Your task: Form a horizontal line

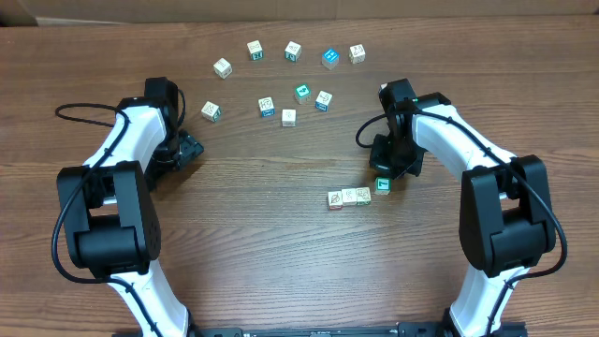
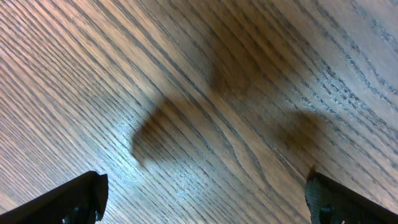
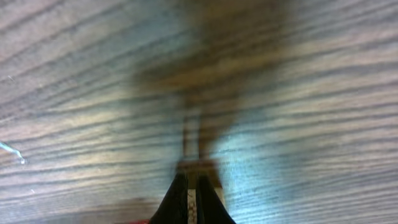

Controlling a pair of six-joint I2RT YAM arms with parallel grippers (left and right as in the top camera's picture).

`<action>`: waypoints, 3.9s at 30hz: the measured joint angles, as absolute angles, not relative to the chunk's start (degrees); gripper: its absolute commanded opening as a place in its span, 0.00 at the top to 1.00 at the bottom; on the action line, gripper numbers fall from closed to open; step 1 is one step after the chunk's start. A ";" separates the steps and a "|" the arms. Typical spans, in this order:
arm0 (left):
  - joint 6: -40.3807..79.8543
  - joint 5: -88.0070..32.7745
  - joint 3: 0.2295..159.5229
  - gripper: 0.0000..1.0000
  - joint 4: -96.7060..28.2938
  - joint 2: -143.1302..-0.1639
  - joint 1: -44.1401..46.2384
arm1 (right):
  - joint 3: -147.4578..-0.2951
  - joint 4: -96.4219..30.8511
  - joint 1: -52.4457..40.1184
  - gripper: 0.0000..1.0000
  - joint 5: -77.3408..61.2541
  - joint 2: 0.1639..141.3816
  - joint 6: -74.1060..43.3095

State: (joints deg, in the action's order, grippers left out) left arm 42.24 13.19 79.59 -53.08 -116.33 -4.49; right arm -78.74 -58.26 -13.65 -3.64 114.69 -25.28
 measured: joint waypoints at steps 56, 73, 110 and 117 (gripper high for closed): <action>42.24 13.19 79.59 0.01 -53.08 -116.33 -4.49 | -78.74 -57.54 -13.65 0.96 -6.52 114.69 -26.81; 42.24 13.19 79.59 0.01 -53.08 -116.33 -4.49 | -78.74 -55.53 -13.65 0.96 0.91 114.69 -28.34; 42.24 13.23 79.59 0.00 -53.08 -116.33 -4.49 | -78.74 -59.20 -13.65 0.96 1.67 114.26 -28.34; 42.24 13.23 79.59 0.01 -53.08 -116.33 -4.49 | -77.58 -58.43 -13.65 0.96 0.78 114.24 -28.36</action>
State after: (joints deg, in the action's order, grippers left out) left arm 42.24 13.23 79.59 -53.08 -116.33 -4.49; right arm -77.58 -58.43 -13.65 0.78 114.24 -28.36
